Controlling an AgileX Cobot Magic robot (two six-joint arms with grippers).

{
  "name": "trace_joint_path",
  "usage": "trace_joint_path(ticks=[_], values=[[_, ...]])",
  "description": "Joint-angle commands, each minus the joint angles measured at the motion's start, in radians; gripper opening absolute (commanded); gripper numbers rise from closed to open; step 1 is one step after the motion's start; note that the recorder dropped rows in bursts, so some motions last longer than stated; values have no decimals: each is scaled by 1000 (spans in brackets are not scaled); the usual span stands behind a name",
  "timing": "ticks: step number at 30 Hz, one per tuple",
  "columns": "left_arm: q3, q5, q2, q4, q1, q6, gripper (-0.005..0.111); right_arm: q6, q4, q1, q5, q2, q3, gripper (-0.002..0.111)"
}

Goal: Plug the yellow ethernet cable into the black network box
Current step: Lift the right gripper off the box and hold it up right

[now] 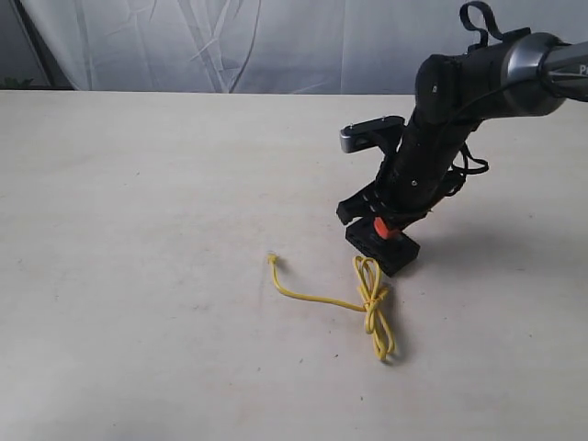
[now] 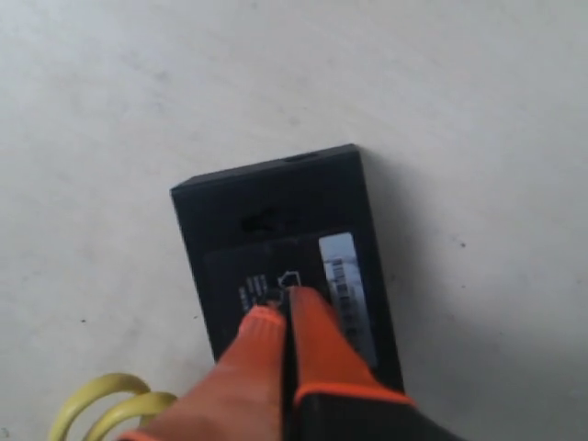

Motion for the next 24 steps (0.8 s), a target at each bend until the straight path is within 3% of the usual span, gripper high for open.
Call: trace_joint_path(ticks=[1,7,14,19,24], values=[[5,-14,-6,11,1,-1,0,1,13,-6,-13,-51,6,-1],[5,-14,-6,11,1,-1,0,1,15,-39,-7,-133,6,-1],[5,-14,-6,11,1,-1,0,-46,88,-157,82,-195,6,-1],[5,-14,-6,11,1,-1,0,-225,282,-255,175,-214,6,-1],[5,-14,-6,11,1,-1,0,-254,315,-255,59,-214,106,-1]])
